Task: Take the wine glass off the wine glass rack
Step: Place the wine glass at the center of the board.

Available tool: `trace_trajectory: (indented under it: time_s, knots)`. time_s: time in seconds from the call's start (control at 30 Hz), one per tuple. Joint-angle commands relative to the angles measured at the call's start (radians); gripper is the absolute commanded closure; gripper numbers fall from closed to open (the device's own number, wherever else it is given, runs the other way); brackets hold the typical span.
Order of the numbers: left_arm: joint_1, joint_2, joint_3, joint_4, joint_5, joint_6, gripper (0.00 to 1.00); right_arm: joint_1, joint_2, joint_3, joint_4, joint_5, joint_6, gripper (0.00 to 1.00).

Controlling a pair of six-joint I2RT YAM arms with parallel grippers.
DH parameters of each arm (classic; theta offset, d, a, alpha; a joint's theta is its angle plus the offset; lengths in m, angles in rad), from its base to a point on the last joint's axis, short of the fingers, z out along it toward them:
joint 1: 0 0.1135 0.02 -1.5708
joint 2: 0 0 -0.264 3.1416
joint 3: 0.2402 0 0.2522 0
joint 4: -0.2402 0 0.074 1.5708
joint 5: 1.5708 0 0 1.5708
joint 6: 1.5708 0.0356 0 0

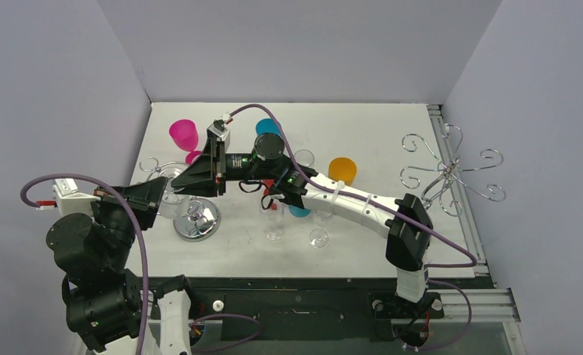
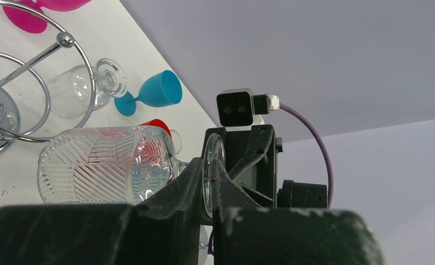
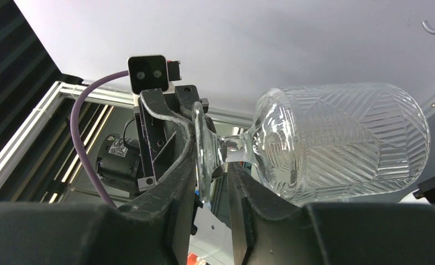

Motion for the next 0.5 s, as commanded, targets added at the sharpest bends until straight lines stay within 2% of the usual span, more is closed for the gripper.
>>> trace_trajectory:
  time_s: [0.0,0.1,0.13,0.17,0.47]
  knots:
    - [0.0,0.029,0.012,0.143,0.079,-0.017,1.0,-0.017,-0.048,-0.03,0.101,0.017,0.036,0.8]
    - [-0.001,0.047,0.018,0.154,0.105,-0.013,1.0,-0.04,-0.083,-0.047,0.103,0.027,0.044,0.91]
    - [-0.001,0.051,0.019,0.162,0.117,-0.012,1.0,-0.044,-0.09,-0.056,0.106,0.029,0.049,0.98]
    - [-0.001,0.058,0.019,0.168,0.125,-0.012,1.0,-0.053,-0.104,-0.062,0.107,0.032,0.053,1.0]
    - [-0.002,0.092,0.014,0.272,0.213,-0.051,0.99,-0.078,-0.167,-0.042,0.054,0.063,0.054,1.0]
